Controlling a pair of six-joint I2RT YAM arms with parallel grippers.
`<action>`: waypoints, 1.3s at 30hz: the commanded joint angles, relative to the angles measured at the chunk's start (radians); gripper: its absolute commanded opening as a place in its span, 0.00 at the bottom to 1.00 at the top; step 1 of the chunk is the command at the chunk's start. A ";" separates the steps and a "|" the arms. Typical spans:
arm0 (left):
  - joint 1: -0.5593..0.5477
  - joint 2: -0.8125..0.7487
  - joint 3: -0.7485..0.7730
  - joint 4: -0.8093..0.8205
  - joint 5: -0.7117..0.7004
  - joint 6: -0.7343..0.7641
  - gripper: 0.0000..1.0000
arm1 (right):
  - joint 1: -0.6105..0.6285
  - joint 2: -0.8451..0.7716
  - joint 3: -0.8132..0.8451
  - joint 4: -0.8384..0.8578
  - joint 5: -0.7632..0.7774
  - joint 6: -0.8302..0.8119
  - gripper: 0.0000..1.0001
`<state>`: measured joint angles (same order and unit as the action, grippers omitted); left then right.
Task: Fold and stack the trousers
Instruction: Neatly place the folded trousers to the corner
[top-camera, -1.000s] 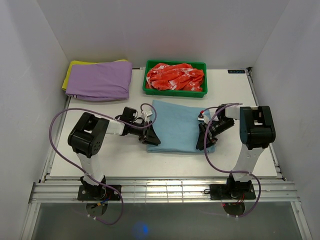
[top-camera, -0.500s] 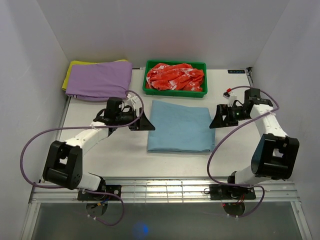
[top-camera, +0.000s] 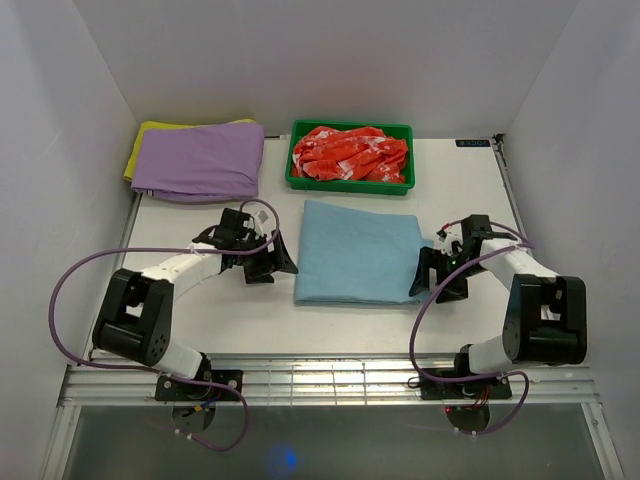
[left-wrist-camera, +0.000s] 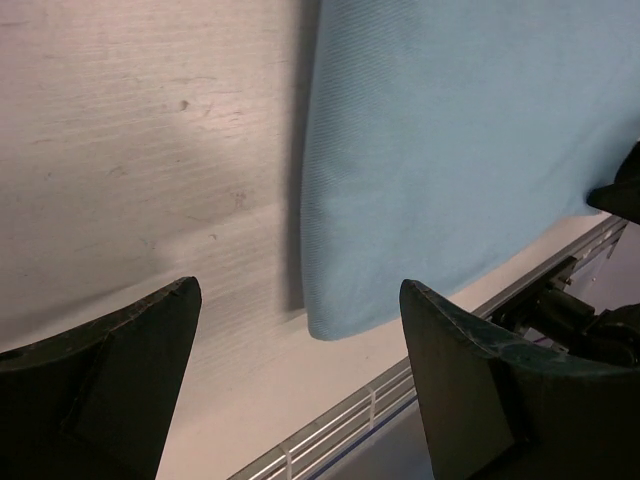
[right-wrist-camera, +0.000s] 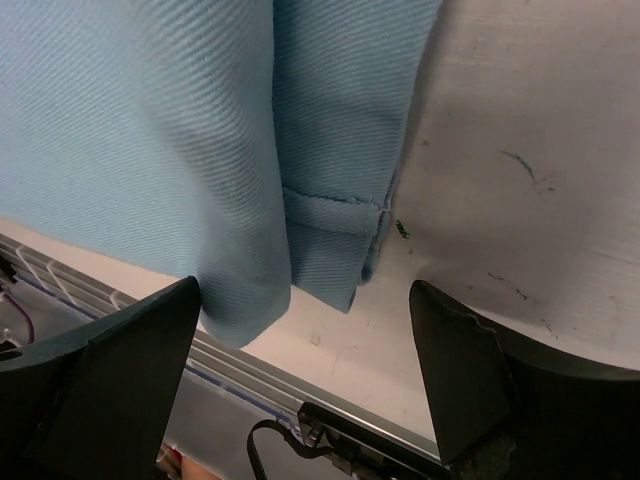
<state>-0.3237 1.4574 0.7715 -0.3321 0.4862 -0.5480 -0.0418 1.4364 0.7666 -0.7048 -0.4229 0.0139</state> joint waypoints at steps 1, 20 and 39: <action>-0.011 0.035 0.017 -0.022 -0.076 -0.052 0.91 | 0.028 -0.013 -0.026 0.100 0.064 0.090 0.90; -0.147 0.193 0.029 -0.016 -0.115 -0.179 0.85 | 0.114 0.079 0.011 0.179 0.027 0.149 0.22; -0.167 0.118 0.204 -0.117 -0.210 -0.090 0.00 | 0.249 -0.099 0.034 0.206 0.059 0.167 0.08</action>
<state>-0.4831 1.6592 0.9180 -0.3832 0.3618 -0.7040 0.1467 1.4101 0.7807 -0.5549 -0.3656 0.1577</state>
